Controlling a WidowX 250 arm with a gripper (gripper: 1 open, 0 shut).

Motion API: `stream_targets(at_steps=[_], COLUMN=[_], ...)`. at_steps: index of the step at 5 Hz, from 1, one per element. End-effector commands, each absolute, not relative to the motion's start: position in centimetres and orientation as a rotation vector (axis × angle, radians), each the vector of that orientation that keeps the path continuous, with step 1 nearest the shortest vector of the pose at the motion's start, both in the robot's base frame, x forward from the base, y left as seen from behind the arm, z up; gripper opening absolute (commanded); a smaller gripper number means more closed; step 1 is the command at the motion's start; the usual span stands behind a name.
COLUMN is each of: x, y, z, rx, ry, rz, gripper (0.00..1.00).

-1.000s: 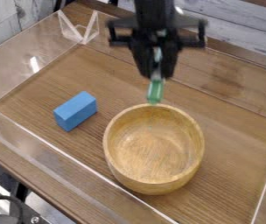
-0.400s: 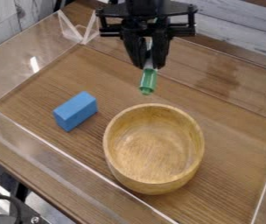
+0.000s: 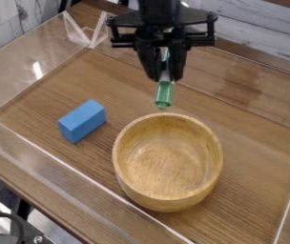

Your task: Remove the green marker from inside the brown bowl and put it on the table

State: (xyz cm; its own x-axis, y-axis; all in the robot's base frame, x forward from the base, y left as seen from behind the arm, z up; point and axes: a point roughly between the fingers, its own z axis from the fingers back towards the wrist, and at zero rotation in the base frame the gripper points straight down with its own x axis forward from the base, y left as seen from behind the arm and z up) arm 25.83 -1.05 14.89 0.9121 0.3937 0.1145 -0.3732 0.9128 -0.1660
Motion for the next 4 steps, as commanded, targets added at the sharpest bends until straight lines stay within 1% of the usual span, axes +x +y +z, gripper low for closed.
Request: stream_targets(at_steps=[1, 4], x=[26.24, 26.29], y=[-1.39, -1.93], z=[15.60, 15.05], rx=[-0.154, -0.169], ry=[-0.181, -0.172], rz=[0.405, 0.452], gripper=[0.00, 0.00])
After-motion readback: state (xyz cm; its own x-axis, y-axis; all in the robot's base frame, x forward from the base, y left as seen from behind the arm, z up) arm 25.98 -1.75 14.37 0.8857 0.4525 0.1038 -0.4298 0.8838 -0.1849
